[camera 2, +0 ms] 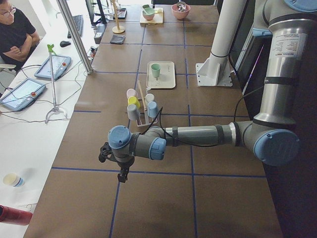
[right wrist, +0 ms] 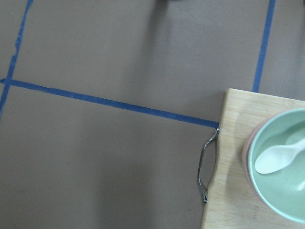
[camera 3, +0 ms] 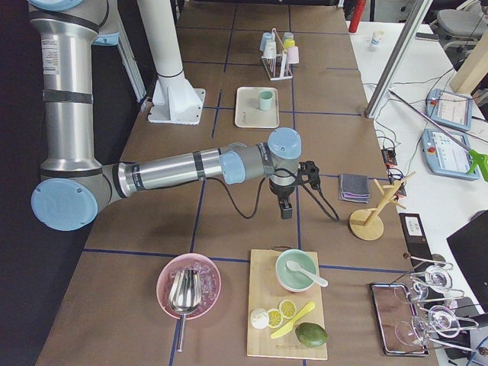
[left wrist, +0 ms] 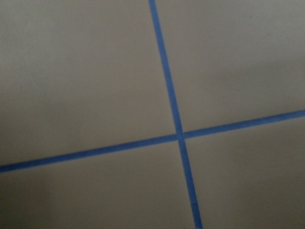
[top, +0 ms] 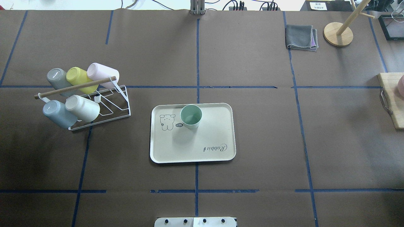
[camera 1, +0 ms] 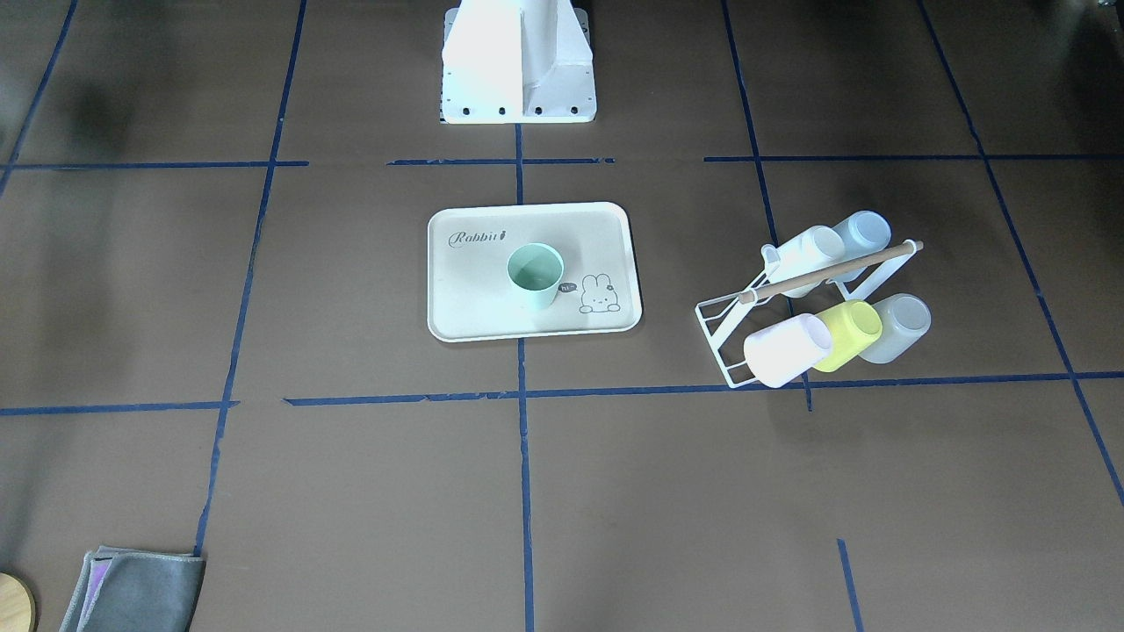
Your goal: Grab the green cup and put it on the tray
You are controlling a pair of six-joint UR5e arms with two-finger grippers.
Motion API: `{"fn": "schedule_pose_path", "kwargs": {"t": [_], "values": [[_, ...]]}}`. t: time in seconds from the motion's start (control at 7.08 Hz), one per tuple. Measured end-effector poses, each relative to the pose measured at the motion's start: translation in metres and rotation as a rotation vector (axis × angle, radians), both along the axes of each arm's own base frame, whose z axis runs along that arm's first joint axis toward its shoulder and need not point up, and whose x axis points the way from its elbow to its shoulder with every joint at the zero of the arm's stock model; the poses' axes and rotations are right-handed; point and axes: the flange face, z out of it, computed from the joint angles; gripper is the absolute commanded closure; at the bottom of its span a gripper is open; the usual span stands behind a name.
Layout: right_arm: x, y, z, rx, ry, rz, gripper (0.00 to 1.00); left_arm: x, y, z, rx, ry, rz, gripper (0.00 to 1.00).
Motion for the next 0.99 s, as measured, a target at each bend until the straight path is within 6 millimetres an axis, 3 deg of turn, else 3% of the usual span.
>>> {"fn": "schedule_pose_path", "kwargs": {"t": [0.28, 0.56, 0.99], "values": [[0.036, 0.012, 0.045, -0.070, -0.072, 0.035, 0.00, -0.017, -0.002, -0.004, -0.067, 0.042, 0.000, 0.00], [0.051, 0.027, 0.074, -0.121, -0.072, 0.062, 0.00, -0.020, 0.004, -0.004, -0.096, 0.126, -0.017, 0.00], [0.063, 0.028, 0.081, -0.128, -0.045, 0.090, 0.00, -0.020, 0.009, 0.001, -0.106, 0.138, -0.020, 0.00]]}}
